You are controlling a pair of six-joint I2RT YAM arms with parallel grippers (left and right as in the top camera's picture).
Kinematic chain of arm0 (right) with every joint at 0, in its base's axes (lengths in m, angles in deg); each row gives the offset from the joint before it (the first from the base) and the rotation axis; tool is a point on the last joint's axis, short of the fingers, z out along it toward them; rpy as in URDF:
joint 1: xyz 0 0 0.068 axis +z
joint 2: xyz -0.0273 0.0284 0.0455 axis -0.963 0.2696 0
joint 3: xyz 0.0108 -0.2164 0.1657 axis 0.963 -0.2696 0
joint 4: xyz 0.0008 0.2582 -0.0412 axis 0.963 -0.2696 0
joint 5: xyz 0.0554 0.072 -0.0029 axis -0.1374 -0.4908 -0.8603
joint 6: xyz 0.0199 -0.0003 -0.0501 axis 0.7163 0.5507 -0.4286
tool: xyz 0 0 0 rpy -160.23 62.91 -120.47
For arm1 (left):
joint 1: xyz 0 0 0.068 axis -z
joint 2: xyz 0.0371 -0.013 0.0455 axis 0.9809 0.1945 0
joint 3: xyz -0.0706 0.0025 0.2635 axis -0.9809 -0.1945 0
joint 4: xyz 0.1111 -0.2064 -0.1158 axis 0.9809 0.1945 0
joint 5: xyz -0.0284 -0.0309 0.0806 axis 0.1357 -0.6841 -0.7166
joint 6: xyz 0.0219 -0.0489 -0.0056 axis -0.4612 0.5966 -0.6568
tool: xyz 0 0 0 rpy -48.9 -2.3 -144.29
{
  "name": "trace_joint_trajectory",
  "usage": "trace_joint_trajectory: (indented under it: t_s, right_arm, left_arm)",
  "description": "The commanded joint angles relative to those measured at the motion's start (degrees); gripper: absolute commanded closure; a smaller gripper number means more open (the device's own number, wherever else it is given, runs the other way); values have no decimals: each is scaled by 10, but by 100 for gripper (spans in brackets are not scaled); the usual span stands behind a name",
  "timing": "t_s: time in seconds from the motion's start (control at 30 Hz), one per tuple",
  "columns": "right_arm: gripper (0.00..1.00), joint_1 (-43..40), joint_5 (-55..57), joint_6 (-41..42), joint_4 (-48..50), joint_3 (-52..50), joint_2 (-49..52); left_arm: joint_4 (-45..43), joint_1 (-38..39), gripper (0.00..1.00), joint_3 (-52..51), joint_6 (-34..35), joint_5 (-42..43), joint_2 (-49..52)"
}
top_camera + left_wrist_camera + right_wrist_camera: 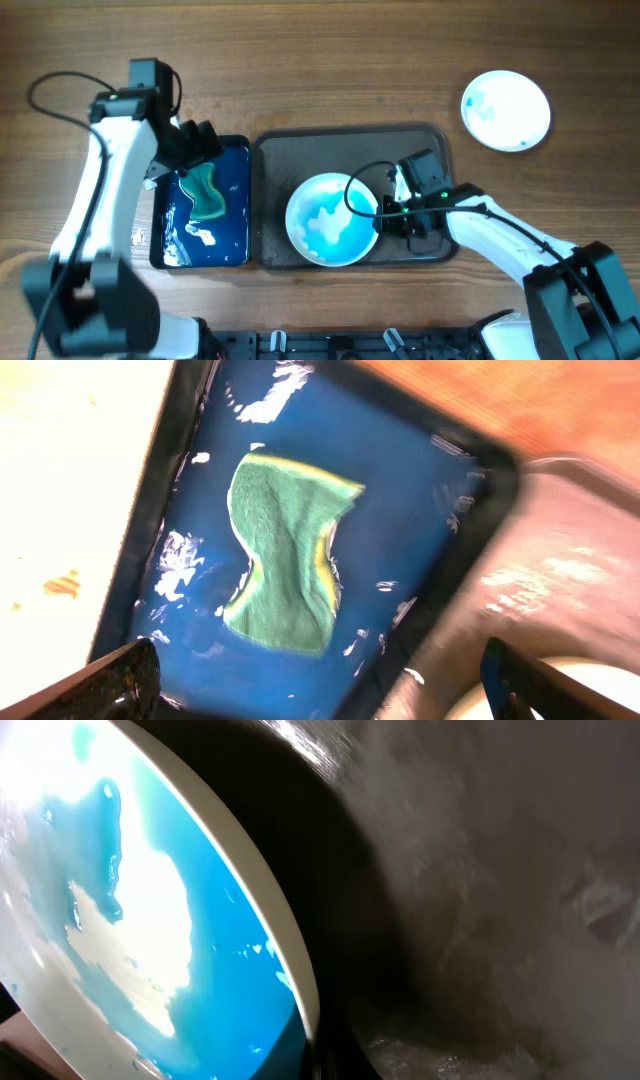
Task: Clean dirty plates on tray and stack at the side
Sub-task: 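Lift the scrubbed plate by its rim with the right gripper, then carry the plate over the blue tray and tilt it with the right gripper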
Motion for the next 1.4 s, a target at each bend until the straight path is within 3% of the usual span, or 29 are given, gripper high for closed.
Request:
trace_joint_trajectory:
  t_s: [0.0,0.23,0.53,1.37]
  right_arm:
    - [95,2,13,-58,-8,59,7]
    - [95,2,89,-85,-86,150,7]
    - [96,2,245,-135,-262,284,7]
    - [96,2,337,-178,-295,337,7]
  left_arm:
    - [43,12,0,26,-3,16,-76]
    - [126,13,0,26,10,37,-110]
    - [108,13,0,26,10,43,-110]
    - [109,13,0,26,10,43,-110]
